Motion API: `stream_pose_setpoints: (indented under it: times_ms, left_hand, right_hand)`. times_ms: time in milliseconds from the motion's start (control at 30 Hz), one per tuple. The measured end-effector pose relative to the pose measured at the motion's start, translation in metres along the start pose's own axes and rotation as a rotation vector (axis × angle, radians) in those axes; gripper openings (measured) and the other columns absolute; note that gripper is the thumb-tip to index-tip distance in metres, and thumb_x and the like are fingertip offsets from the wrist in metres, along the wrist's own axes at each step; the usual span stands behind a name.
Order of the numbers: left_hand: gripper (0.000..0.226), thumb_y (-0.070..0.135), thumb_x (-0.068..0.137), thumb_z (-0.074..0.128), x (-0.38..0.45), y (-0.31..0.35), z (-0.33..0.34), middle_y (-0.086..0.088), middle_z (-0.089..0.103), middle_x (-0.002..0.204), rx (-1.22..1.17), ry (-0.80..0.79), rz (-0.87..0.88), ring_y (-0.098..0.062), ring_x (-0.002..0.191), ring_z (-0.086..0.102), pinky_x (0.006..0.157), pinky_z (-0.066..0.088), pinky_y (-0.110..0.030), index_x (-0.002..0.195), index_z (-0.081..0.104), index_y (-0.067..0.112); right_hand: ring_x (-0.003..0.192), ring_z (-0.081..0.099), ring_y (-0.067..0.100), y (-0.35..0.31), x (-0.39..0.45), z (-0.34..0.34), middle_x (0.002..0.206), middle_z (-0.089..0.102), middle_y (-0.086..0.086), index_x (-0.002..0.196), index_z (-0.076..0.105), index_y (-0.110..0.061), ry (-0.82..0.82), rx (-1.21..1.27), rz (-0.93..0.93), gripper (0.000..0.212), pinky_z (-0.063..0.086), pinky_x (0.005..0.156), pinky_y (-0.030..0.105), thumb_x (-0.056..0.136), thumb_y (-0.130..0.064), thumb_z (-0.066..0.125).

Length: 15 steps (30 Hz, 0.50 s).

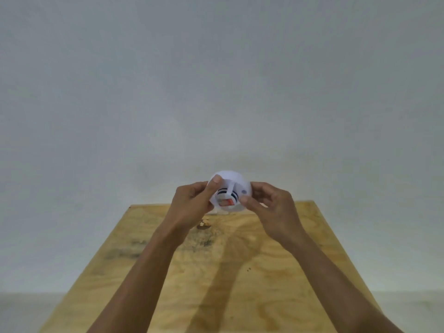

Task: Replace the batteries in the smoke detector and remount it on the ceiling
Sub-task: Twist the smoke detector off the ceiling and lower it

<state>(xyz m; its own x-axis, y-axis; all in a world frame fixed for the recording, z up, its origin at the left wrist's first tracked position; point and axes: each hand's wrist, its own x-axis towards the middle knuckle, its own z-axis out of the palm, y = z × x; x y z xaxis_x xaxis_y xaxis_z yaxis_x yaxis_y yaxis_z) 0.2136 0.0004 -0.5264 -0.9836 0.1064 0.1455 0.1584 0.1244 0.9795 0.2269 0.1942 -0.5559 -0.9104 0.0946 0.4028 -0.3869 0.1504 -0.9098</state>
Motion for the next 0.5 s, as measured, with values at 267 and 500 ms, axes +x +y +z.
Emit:
stream_pose_setpoints:
  times_ms: [267,500]
  left_hand:
    - [0.060,0.057,0.061,0.087,-0.017,-0.017,0.000,-0.008,0.078,0.102,-0.023,0.016,0.009,-0.030,0.100,0.073,0.092,0.058,-0.057,0.105,0.077,0.016]
    - [0.080,0.036,0.058,0.091,-0.010,-0.066,-0.006,-0.007,0.076,0.117,-0.164,-0.053,-0.003,-0.028,0.111,0.071,0.097,0.056,-0.048,0.129,0.062,0.011]
  right_hand:
    - [0.104,0.066,0.007,-0.007,-0.025,0.009,0.111,0.068,-0.008,0.116,0.070,-0.019,-0.048,-0.288,-0.298,0.043,0.058,0.085,0.029,0.075,-0.023,0.085]
    - [0.118,0.064,0.011,0.021,-0.016,0.003,0.134,0.064,0.000,0.144,0.048,-0.012,-0.341,0.047,0.311,0.102,0.055,0.098,0.034,0.055,-0.028,0.097]
